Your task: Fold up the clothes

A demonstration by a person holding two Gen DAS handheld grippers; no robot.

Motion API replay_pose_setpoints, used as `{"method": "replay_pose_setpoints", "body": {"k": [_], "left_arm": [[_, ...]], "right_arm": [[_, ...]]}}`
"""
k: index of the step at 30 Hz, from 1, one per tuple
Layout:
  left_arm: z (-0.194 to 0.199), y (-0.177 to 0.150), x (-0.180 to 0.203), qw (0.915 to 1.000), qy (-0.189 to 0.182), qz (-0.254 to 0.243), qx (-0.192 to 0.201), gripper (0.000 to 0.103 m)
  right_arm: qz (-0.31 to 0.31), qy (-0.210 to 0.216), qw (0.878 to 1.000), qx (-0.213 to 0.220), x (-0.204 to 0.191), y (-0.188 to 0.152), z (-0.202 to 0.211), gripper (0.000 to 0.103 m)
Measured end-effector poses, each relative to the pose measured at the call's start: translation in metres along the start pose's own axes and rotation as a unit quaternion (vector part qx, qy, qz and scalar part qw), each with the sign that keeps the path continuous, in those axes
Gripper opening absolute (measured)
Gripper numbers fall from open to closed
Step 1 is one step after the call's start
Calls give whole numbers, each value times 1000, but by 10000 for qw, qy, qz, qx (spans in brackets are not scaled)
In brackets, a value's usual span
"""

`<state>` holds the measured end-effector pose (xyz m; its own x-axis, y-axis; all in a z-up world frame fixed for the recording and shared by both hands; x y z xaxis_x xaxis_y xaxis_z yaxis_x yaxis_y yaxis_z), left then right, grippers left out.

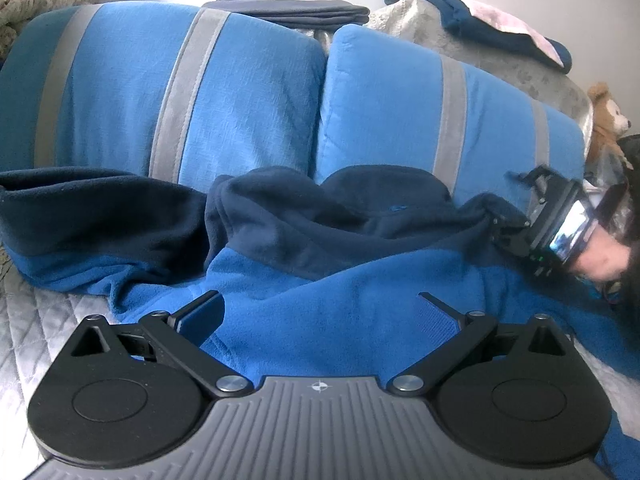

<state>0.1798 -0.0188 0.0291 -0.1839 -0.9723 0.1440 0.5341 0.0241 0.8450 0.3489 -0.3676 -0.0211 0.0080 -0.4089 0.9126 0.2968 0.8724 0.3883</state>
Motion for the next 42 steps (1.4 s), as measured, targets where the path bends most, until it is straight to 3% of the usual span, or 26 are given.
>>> {"method": "replay_pose_setpoints", "body": {"k": [5, 7, 13, 15, 17, 21, 24, 27, 29, 33, 35, 38, 42], "left_arm": [[10, 5, 6, 10000, -39, -21, -7, 103], [17, 7, 10, 9999, -45, -94, 52, 103], [44, 14, 11, 9999, -36, -69, 139, 103], [57, 20, 6, 9996, -197, 106, 192, 103], [70, 26, 3, 9989, -394, 131, 211, 103], [99, 38, -10, 9981, -381, 158, 452, 103], [113, 43, -25, 9976, -345, 296, 528, 103], [121, 44, -46, 9979, -152, 377, 495, 103], [124, 43, -62, 9981, 33, 444, 419, 103], [130, 35, -97, 9982, 265, 505, 175, 103], [128, 25, -109, 9983, 363, 438, -115, 102], [118, 2, -123, 9951, 429, 365, -811, 101], [112, -43, -131, 9836, -145, 403, -1750, 96]], "right_arm": [[-878, 206, 9955, -307, 30, 6, 40, 103], [-1495, 381, 9874, -344, 45, 12, 69, 103], [-3300, 1174, 9361, -306, 74, 40, 176, 103], [-3535, 1441, 9242, -142, 78, 55, 207, 103], [-3531, 1631, 9213, 54, 85, 71, 234, 103], [-3526, 1970, 9145, 222, 98, 98, 279, 103], [-3818, 2375, 8927, 311, 100, 106, 304, 103], [-4156, 2460, 8751, 297, 86, 106, 318, 103], [-4485, 2568, 8558, 225, 69, 106, 321, 103], [-5000, 2765, 8206, 164, 24, 111, 318, 103], [-5091, 2884, 8107, 179, -1, 115, 318, 103], [-4962, 3022, 8138, 142, -32, 121, 317, 103], [-4763, 3120, 8220, 107, -48, 120, 317, 103]]}}
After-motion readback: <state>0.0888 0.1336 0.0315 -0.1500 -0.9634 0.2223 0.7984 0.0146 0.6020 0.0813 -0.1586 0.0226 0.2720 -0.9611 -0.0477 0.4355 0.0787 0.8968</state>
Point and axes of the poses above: each gripper's, at about its wrist camera, not at the fingertips, and z roughly against the way its jaws point, x to its right, y to its top, the point moved 8 cm from there along -z, roughly the way its jaws point
